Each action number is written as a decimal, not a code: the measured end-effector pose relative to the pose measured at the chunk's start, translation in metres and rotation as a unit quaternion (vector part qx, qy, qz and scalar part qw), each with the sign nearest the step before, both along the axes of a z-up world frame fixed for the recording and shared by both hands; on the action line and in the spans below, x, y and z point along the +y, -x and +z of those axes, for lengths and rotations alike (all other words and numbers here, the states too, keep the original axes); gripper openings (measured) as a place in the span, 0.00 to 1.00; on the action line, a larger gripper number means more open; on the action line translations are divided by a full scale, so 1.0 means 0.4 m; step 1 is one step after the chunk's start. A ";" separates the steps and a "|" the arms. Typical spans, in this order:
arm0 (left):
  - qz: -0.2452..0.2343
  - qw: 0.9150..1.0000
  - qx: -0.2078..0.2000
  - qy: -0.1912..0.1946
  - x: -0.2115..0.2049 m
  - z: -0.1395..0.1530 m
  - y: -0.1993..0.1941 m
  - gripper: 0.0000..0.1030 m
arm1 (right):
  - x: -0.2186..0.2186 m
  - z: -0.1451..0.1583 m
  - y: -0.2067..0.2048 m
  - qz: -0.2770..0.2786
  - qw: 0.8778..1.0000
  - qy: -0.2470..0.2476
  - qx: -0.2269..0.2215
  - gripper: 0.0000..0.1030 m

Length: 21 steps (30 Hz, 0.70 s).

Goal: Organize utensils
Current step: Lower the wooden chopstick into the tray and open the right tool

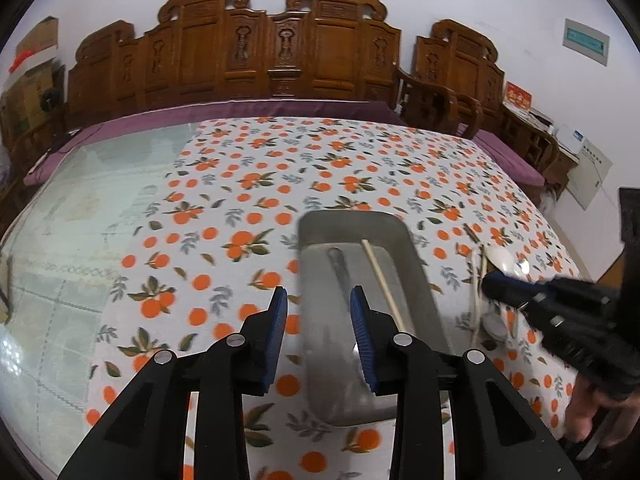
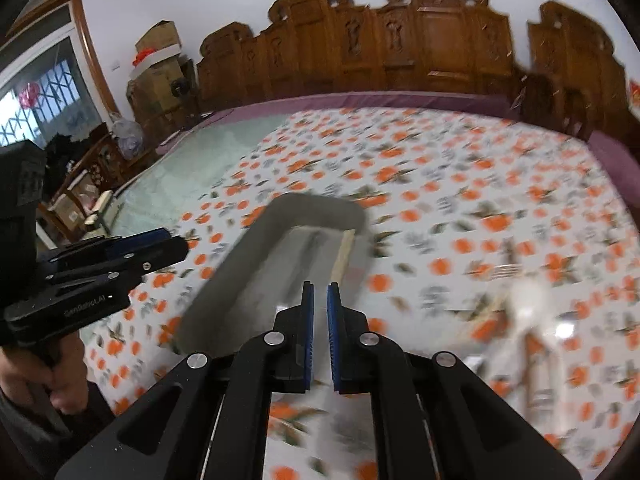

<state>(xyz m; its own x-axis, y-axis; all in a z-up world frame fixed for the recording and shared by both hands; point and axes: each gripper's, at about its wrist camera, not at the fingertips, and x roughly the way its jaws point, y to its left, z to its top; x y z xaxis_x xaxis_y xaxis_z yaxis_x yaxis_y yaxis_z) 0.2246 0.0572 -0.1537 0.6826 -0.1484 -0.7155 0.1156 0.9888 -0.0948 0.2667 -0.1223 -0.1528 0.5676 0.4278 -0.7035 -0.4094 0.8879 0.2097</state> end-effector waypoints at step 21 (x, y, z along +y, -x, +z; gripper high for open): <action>-0.082 0.997 0.007 0.008 -0.234 -0.045 0.034 0.46 | -0.390 -0.106 0.027 -0.122 0.990 0.066 -0.005 0.18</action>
